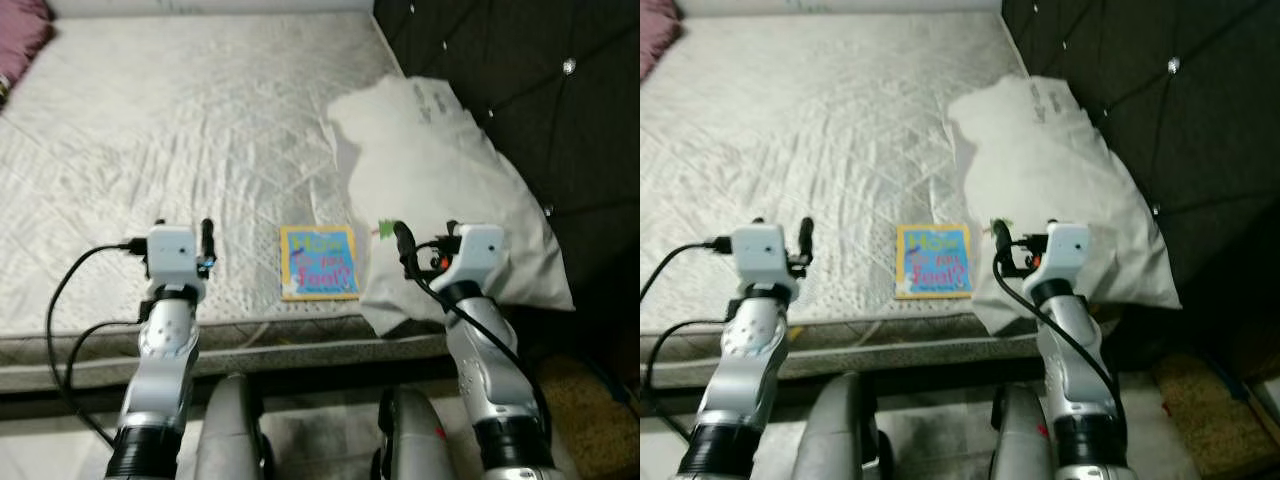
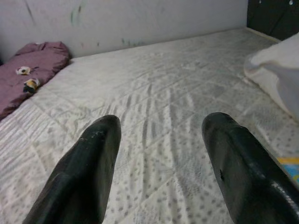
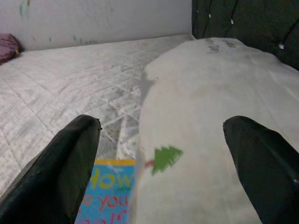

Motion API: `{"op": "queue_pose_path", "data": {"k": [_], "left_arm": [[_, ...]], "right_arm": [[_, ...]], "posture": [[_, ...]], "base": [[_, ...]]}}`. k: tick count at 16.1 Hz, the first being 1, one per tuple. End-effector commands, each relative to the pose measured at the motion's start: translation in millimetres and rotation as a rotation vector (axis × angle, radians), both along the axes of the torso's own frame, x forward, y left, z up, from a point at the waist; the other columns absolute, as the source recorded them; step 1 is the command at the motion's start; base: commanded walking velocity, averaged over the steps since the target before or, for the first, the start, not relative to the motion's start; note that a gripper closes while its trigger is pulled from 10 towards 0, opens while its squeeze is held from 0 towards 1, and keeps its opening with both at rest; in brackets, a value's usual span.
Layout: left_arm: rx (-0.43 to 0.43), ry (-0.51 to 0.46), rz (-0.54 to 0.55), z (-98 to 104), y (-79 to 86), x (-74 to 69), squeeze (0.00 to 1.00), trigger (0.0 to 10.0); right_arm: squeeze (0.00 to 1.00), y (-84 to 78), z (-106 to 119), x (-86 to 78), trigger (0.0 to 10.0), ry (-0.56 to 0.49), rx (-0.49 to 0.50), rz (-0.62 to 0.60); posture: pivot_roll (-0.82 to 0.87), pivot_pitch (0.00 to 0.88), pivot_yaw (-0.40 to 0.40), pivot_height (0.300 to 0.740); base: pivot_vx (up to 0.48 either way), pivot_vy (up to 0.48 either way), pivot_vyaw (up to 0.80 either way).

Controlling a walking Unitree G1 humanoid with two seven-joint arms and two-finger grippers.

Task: Clean up the room

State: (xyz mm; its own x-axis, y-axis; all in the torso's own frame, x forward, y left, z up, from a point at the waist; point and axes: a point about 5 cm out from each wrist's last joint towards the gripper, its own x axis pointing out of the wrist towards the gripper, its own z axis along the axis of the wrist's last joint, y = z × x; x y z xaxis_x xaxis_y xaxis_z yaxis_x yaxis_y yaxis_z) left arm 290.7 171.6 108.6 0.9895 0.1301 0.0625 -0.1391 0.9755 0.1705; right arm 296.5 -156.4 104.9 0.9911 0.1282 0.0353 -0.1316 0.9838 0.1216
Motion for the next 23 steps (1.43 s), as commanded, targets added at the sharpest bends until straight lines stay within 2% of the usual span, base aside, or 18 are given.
{"op": "queue_pose_path", "data": {"k": [1,3,6,9,12,14,17,19,21,23], "left_arm": [[-0.004,0.007,-0.018,-2.3,-1.7,2.9,0.00,10.0],[-0.008,0.035,-0.013,-8.1,-2.8,10.5,0.00,10.0],[-0.002,0.065,-0.028,-14.3,-4.1,12.2,0.00,10.0],[0.039,0.060,-0.107,-11.6,-17.6,19.6,0.00,10.0],[0.013,0.064,-0.153,-13.8,-17.7,11.8,0.00,10.0],[0.035,0.077,-0.197,-18.1,-20.6,1.5,0.00,10.0],[0.042,0.072,-0.230,-17.1,-25.2,0.6,0.00,10.0],[0.024,0.057,-0.248,-12.6,-26.6,3.3,0.00,10.0],[0.022,0.063,-0.273,-11.9,-29.1,0.9,0.00,10.0],[0.001,0.064,-0.280,-11.6,-29.7,0.2,0.00,10.0]], "right_arm": [[0.00,2.1,-1.2,2.4,10.0,-0.001,0.004,-0.002],[0.00,4.1,-1.9,8.8,10.0,-0.012,-0.001,-0.009],[0.00,-5.6,-3.0,11.8,10.0,-0.018,0.005,-0.055],[0.00,-1.0,-5.9,16.7,10.0,-0.008,0.008,-0.035],[0.00,1.4,-12.7,12.2,10.0,0.015,0.008,-0.034],[0.00,1.2,-20.3,0.5,10.0,0.038,0.009,-0.045],[0.00,1.0,-20.9,0.4,10.0,0.039,-0.004,-0.039],[0.00,-7.6,-15.4,7.3,10.0,0.026,-0.033,-0.084],[0.00,-19.4,-19.2,1.5,10.0,0.047,-0.017,-0.144],[0.00,-20.4,-22.3,-3.3,10.0,0.057,-0.017,-0.154]], "posture": [[-0.03,0.000,0.015,0.680],[-0.04,0.000,0.027,0.699],[-0.05,0.000,0.036,0.719],[-0.01,0.000,0.006,0.740],[-0.01,0.000,0.002,0.740],[0.00,0.000,-0.010,0.740],[0.01,0.000,-0.011,0.740],[-0.01,0.000,0.000,0.740],[-0.02,0.012,0.011,0.740],[-0.02,0.018,0.011,0.740]], "base": [[0.000,0.000,0.00],[0.000,0.000,0.00],[0.000,0.000,0.00],[0.000,0.000,0.00],[0.000,0.000,0.00],[0.000,0.000,0.00],[0.000,0.000,0.00],[0.000,0.000,0.00],[0.000,0.000,-0.80],[0.000,0.000,-0.80]]}}
